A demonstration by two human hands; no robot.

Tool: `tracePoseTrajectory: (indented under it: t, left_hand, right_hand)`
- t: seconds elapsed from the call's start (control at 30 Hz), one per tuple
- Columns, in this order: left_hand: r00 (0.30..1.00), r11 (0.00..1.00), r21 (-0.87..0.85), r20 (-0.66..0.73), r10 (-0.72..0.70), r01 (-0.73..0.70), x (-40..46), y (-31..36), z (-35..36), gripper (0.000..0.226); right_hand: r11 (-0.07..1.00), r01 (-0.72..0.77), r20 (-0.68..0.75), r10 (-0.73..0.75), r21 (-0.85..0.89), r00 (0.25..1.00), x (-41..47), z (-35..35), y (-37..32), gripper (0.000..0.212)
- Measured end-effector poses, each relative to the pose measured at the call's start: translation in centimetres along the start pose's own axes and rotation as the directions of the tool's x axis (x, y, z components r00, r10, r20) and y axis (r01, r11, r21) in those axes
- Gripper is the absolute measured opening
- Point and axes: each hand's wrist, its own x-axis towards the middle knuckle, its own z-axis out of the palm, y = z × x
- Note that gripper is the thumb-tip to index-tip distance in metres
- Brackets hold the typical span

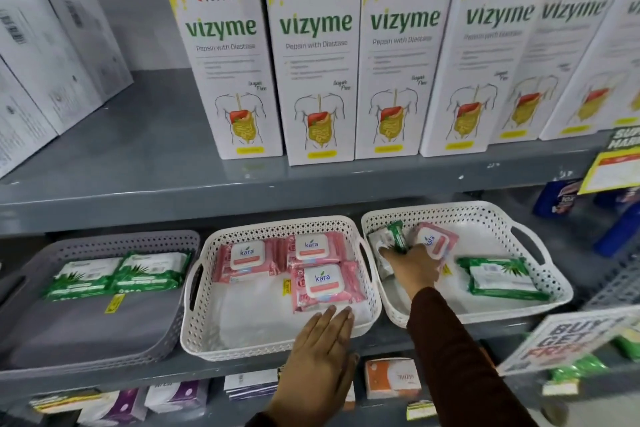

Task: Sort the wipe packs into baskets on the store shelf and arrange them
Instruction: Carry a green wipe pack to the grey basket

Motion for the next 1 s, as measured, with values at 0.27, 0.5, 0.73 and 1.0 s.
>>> tracePoseTrajectory:
  t: [0.27, 0.5, 0.73, 1.0]
  left_hand:
    - [1.0, 1.0, -0.023, 0.021, -0.013, 0.014, -1.9, -1.7, -0.4, 0.053]
    - [0.998, 0.998, -0.064, -0.05, -0.033, 0.03, -5.4, -6.0, -1.5, 0.052]
    - [0.964, 0.975, -0.064, -0.145, -0.221, 0.214, -12.0, -15.6, -5.1, 0.057]
    - [0.895, 0.894, 0.033, -0.033, -0.446, 0.447, -19.0, -25.5, -8.5, 0.067]
  right_hand:
    - [0.922, -0.102, 0.074, 0.08, 0.374, 0.994, 1.8, -0.7, 1.6, 0.026]
    - [0.86, 0.073, -0.084, -0.035, 0.504, 0.996, -3.7, -3.8, -2.0, 0.024]
    - [0.843, 0.113, 0.236, -0.272, 0.527, 0.933, -14.7, 4.7, -10.6, 0.009]
    - [0.911, 0.108, 0.504, -0.315, 0.398, 0.804, -24.6, 21.1, -15.8, 0.013]
